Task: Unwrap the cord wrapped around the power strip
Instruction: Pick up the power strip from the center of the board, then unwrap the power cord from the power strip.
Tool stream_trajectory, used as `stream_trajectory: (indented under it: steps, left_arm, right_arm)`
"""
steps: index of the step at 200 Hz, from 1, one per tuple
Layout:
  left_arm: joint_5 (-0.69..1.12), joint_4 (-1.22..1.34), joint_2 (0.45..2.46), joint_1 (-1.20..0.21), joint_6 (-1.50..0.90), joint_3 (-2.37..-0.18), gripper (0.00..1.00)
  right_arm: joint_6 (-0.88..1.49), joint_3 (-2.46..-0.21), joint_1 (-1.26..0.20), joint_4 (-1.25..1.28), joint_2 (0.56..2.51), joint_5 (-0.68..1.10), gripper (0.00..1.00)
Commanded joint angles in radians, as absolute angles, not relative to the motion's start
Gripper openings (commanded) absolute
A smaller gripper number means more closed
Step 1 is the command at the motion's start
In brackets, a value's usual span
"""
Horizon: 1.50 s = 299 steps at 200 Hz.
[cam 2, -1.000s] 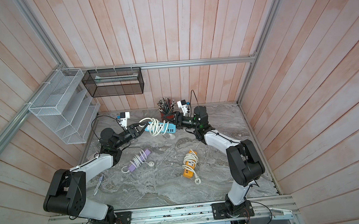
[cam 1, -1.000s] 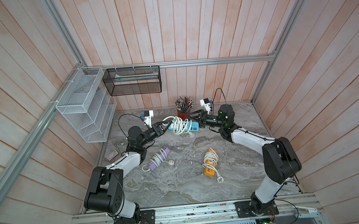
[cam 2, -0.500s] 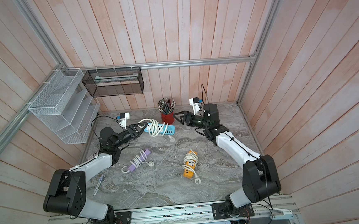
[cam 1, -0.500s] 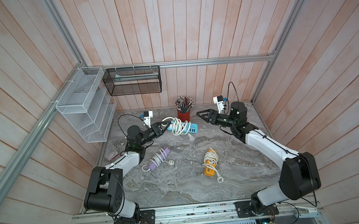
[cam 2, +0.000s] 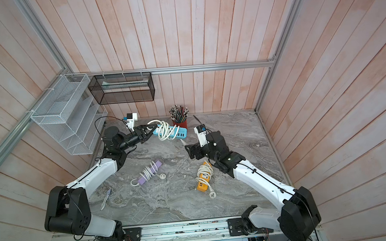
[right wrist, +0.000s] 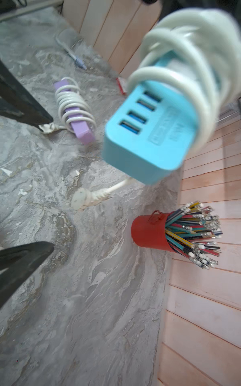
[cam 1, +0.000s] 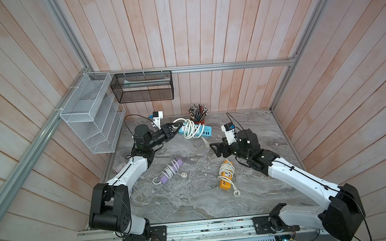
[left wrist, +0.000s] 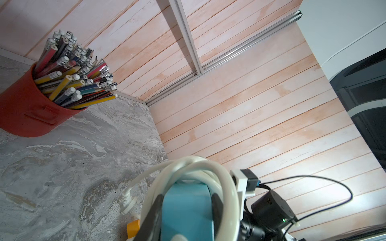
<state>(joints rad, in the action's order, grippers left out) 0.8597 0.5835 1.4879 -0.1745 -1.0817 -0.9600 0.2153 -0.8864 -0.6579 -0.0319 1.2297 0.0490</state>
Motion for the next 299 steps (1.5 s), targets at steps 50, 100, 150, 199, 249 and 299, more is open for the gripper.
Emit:
stream_trajectory:
  steps: [50,100,150,199,249,299]
  left_arm:
    - [0.858,0.566,1.405,-0.167,-1.132,-1.0,0.0]
    - [0.851,0.568,1.394,-0.168,-1.158,-1.007,0.0]
    - [0.849,0.583,1.376,-0.169,-1.187,-1.002,0.0]
    - [0.858,0.596,1.359,-0.167,-1.23,-1.004,0.0]
    - [0.861,0.644,1.349,-0.169,-1.294,-0.986,0.0]
    - [0.86,0.662,1.337,-0.174,-1.334,-0.989,0.0]
  right_arm:
    - [0.066,-0.666,-0.727,0.368,1.196,-0.115,0.87]
    - [0.042,-0.639,-0.75,0.543,1.252,-0.047,0.86]
    - [0.011,-0.666,-0.752,0.635,1.357,-0.033,0.86]
    - [-0.003,-0.653,-0.751,0.749,1.408,-0.047,0.84]
    - [-0.035,-0.628,-0.751,0.842,1.444,-0.102,0.79]
    - [-0.053,-0.641,-0.751,0.875,1.486,-0.108,0.77]
